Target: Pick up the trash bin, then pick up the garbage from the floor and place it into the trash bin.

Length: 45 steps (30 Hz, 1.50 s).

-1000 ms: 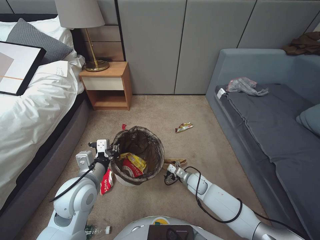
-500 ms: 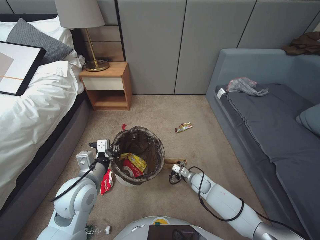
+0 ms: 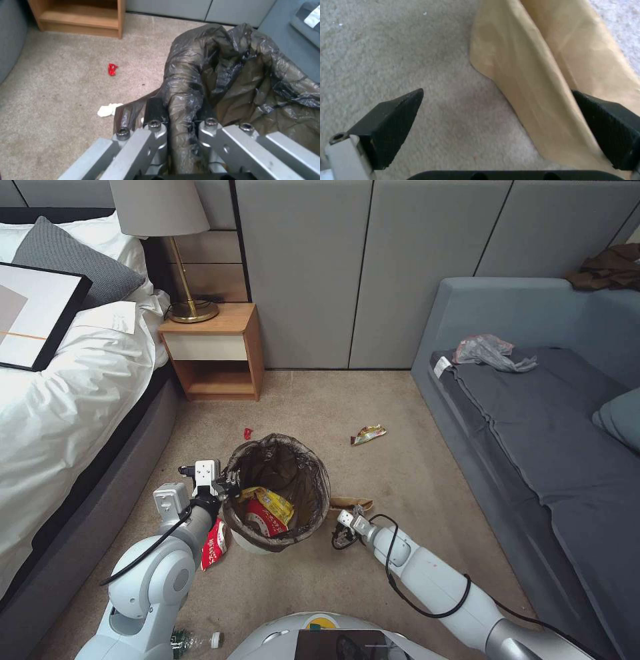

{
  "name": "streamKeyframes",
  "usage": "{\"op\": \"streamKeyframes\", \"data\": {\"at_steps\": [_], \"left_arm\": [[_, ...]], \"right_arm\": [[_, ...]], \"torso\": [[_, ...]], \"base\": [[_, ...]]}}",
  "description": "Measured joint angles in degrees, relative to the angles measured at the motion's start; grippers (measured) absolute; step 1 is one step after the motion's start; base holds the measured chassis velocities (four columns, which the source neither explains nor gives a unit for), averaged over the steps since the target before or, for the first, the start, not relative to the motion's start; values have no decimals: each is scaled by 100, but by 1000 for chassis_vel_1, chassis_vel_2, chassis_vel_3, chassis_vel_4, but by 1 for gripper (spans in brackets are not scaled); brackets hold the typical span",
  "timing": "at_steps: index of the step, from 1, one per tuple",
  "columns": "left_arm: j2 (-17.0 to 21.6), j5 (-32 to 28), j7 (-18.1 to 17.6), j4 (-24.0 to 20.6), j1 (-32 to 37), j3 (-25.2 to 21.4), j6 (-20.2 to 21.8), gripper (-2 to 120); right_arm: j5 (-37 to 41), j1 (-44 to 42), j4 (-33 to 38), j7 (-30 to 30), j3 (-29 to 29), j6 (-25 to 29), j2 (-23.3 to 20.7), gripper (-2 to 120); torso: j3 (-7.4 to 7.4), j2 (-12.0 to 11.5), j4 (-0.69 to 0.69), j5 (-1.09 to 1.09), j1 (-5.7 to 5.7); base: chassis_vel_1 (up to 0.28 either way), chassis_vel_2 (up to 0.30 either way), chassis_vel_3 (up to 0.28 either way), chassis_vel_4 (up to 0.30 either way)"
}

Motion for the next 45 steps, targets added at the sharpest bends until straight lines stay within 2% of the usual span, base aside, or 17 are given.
{"op": "streamKeyframes", "data": {"at_steps": [5, 9, 15, 17, 18, 20, 23, 24, 26, 28, 29, 31, 32, 34, 43, 45], "left_arm": [[6, 4, 1, -33, 21, -8, 0, 6], [23, 6, 1, -44, 35, -23, 0, 6], [12, 8, -1, -45, 22, 0, 0, 6], [9, 8, -4, -45, 19, 2, 0, 6], [5, 4, -14, -47, 12, 4, 0, 6], [5, 2, -18, -50, 11, 3, 0, 6], [7, -1, -20, -62, 3, -18, 0, 6], [7, -1, -20, -62, 3, -18, 0, 6], [5, -1, -22, -62, -14, -31, 0, 6], [5, -1, -22, -62, -14, -31, 0, 6], [1, -1, -22, -61, -19, -30, 0, 6], [-1, -1, -22, -59, -21, -30, 0, 6], [-8, -1, -20, -52, -24, -26, 0, 6], [-11, 0, -19, -47, -27, -25, 0, 6], [-20, 5, -19, -42, -27, -23, 0, 6], [-22, 8, -18, -44, -22, -24, 0, 6]], "right_arm": [[-147, 85, -314, -21, 38, 128, 133, 99], [-233, 116, -470, -19, 123, 287, 169, 92], [-201, 84, -397, -9, 183, 312, 74, 67], [-190, 84, -391, -10, 186, 312, 66, 65], [-137, 85, -377, -11, 203, 309, 44, 56], [-121, 87, -375, -12, 212, 308, 38, 52], [-62, 87, -327, -21, 260, 295, -10, 37], [-62, 87, -327, -21, 260, 295, -10, 37], [-15, 86, -237, -31, 272, 265, -81, 28], [-11, 85, -229, -31, 273, 262, -88, 26], [11, 82, -169, -33, 278, 230, -133, 18], [23, 79, -142, -33, 281, 217, -150, 16], [55, 70, -68, -34, 291, 195, -197, 7], [70, 63, -25, -31, 302, 183, -226, 0], [159, -5, 161, -11, 454, 153, -362, 0], [220, -89, 403, 38, 662, 98, -443, 0]], "torso": [[0, 0, 1, 1, 0], [0, 0, 0, 0, 0], [-1, 0, 0, 0, 0], [-1, 0, 0, 0, 0], [-1, 0, 0, 0, 0], [-1, 0, 0, 0, 0], [0, 0, 1, 1, 0], [0, 0, 1, 1, 0], [0, 0, 1, 1, 0], [1, 0, 1, 1, 0], [1, 0, 0, 1, 0], [1, 0, 0, 1, 0], [1, 0, 0, 1, 0], [1, 0, 0, 2, 0], [1, 0, 0, 1, 0], [1, 0, 0, 1, 0]], "base": [[0, 0, 0, 0], [0, 0, 0, 0], [0, 0, 0, 0], [0, 0, 0, 0], [0, 0, 0, 0], [0, 0, 0, 0], [0, 0, 0, 0], [0, 0, 0, 0], [0, 0, 0, 0], [0, 0, 0, 0], [0, 0, 0, 0], [0, 0, 0, 0], [0, 0, 0, 0], [0, 0, 0, 0], [0, 0, 0, 0], [0, 0, 0, 0]]}}
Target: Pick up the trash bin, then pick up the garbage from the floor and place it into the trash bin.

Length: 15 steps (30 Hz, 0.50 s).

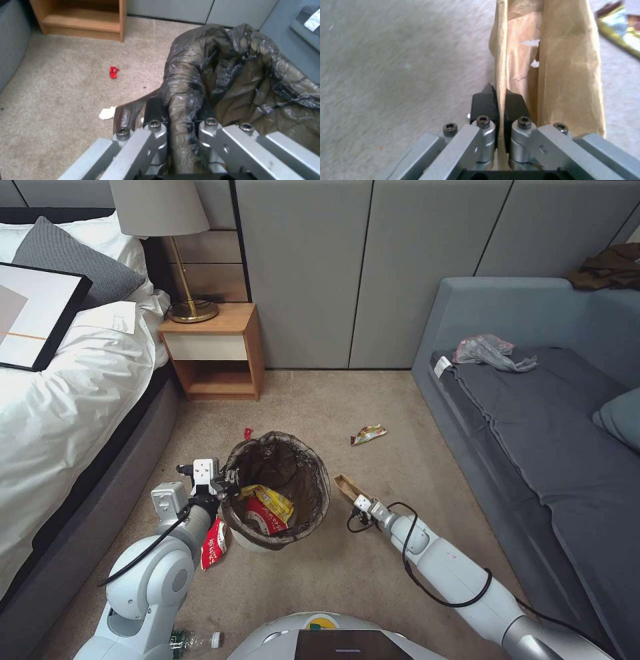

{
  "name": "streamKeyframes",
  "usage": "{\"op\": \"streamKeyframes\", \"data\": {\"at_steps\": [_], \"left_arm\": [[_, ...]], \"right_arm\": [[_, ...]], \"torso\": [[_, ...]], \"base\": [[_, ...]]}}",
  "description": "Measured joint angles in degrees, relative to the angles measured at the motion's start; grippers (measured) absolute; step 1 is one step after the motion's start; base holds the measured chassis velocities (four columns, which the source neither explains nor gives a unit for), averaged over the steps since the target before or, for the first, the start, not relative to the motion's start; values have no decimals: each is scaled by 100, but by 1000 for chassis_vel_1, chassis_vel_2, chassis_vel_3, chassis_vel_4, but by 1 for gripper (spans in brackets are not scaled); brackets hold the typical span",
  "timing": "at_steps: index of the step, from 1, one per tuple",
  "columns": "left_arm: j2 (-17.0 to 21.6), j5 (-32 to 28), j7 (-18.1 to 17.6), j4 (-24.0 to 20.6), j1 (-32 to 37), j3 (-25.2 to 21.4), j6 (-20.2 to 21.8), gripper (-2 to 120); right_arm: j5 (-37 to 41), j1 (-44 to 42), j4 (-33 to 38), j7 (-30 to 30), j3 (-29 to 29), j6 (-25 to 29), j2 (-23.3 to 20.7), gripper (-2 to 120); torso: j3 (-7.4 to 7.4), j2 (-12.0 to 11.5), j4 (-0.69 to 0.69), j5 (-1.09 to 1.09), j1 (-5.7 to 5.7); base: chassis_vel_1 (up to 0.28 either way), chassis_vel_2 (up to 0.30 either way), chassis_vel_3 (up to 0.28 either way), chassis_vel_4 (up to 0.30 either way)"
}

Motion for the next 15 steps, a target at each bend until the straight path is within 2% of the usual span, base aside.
{"op": "streamKeyframes", "data": {"at_steps": [10, 13, 14, 15], "left_arm": [[16, -27, -44, -37, -3, -18, 0, 6], [19, -103, -114, -50, -14, 0, 0, 6], [19, -103, -114, -50, -14, 0, 0, 6], [17, -131, -149, -61, -14, 15, 0, 6]], "right_arm": [[429, -331, 1269, 119, 920, -404, -524, 0], [959, -472, 2379, 197, 1367, -852, -910, 0], [959, -472, 2379, 197, 1367, -852, -910, 0], [1155, -479, 2690, 225, 1473, -982, -1016, 0]], "torso": [[-1, 0, 0, 0, 0], [-1, 0, 0, -1, 0], [-1, 0, 0, -1, 0], [-1, 0, 0, 0, 0]], "base": [[0, 0, 0, 0], [0, 0, 0, 0], [0, 0, 0, 0], [0, 0, 0, 0]]}}
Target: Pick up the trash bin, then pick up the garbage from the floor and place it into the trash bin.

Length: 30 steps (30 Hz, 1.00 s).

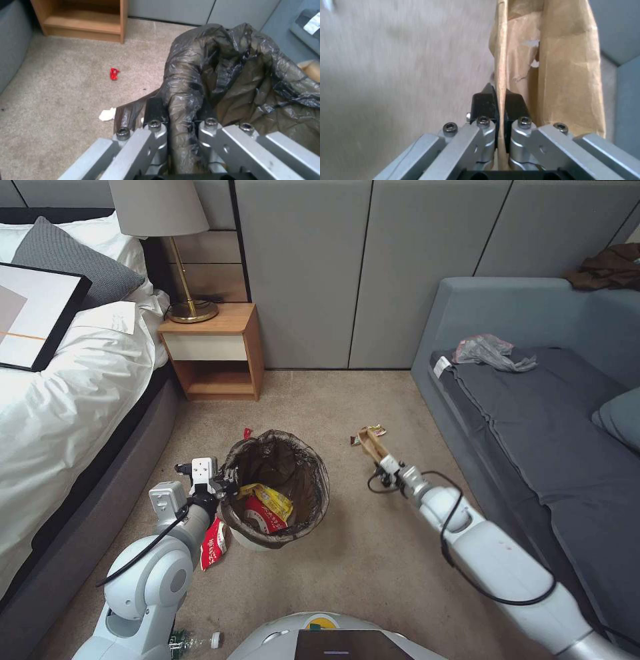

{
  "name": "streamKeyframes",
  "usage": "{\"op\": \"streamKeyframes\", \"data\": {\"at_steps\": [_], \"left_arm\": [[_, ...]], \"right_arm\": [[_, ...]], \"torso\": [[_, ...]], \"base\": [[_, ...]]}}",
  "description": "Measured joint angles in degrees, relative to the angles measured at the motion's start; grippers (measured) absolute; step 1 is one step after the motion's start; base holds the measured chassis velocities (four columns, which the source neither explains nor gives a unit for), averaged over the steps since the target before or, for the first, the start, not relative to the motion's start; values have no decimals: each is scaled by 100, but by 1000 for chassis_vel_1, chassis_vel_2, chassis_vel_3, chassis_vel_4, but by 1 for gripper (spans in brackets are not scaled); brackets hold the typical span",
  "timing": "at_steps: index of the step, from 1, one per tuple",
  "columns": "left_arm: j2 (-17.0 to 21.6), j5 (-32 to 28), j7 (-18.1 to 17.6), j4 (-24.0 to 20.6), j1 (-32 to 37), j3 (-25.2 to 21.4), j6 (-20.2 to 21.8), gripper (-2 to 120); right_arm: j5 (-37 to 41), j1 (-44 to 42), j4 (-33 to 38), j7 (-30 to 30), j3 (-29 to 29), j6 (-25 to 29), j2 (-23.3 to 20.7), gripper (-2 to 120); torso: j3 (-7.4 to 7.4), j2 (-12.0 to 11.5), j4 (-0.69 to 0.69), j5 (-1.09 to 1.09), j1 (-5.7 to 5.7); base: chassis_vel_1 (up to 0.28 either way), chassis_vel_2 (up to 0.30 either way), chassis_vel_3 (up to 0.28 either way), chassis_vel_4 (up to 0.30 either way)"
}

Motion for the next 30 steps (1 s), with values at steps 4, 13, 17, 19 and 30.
{"op": "streamKeyframes", "data": {"at_steps": [4, 13, 17, 19, 30], "left_arm": [[-4, -24, -28, -9, 4, 31, 0, 6], [-49, 32, -25, 51, -15, 85, 0, 6], [-49, 49, -17, 87, -28, 121, 0, 6], [-43, 51, -15, 93, -31, 126, 0, 6], [-68, 67, 1, 103, -63, 87, 0, 6]], "right_arm": [[896, 46, 984, 177, 336, -484, -323, 0], [3799, 709, 3033, 1077, 596, -1457, -720, 0], [4704, 1317, 3432, 1314, 151, -1573, -829, 0], [4865, 1540, 3493, 1348, -85, -1578, -863, 0], [5453, 2927, 3161, 1826, -2735, -1558, -309, 0]], "torso": [[0, 0, 1, 0, 0], [0, 0, 1, -1, 0], [0, 0, 0, -2, 0], [0, 0, 0, -1, 0], [0, 0, 2, -2, 0]], "base": [[0, 0, 0, 0], [0, 0, 0, 0], [0, 0, 0, 0], [0, 0, 0, 0], [0, 0, 0, 0]]}}
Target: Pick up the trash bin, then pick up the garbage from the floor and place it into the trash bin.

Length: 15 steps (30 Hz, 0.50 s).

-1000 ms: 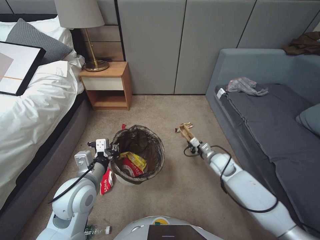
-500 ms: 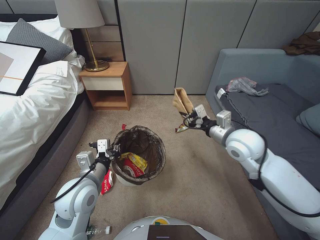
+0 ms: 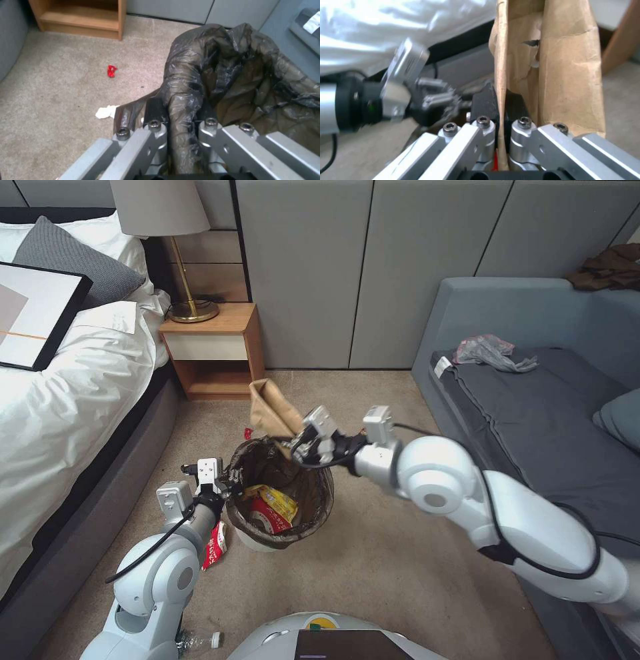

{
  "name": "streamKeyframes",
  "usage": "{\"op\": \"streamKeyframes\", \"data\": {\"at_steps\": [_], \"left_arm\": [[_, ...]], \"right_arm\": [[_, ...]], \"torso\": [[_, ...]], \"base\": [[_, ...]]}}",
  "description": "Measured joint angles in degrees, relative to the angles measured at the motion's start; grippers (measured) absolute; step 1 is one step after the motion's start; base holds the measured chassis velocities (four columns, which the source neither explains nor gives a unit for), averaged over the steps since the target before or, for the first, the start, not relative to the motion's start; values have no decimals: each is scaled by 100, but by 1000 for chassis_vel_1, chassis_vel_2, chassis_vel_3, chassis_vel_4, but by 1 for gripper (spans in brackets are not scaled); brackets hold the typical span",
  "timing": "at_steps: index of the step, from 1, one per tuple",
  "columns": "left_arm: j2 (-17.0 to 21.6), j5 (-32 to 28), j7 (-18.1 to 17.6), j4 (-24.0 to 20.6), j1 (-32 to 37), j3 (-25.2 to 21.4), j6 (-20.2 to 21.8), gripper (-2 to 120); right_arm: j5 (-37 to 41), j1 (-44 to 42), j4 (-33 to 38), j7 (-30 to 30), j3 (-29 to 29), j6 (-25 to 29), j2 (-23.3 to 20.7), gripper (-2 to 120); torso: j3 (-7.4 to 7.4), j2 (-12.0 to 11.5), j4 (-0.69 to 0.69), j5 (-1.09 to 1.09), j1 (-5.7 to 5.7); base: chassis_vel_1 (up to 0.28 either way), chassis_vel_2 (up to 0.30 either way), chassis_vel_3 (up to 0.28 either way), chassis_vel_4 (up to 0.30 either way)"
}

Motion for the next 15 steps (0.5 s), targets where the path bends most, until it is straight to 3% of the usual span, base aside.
{"op": "streamKeyframes", "data": {"at_steps": [7, 15], "left_arm": [[12, -14, 3, -38, 6, -50, 0, 6], [22, -30, 24, -21, -20, -47, 0, 6]], "right_arm": [[-434, -296, -349, 33, -391, 27, 167, 0], [-696, -675, -514, 39, -407, 27, 161, 0]], "torso": [[0, 0, -1, 1, 0], [0, 0, -2, 1, 0]], "base": [[0, 0, 0, 0], [0, 0, 0, 0]]}}
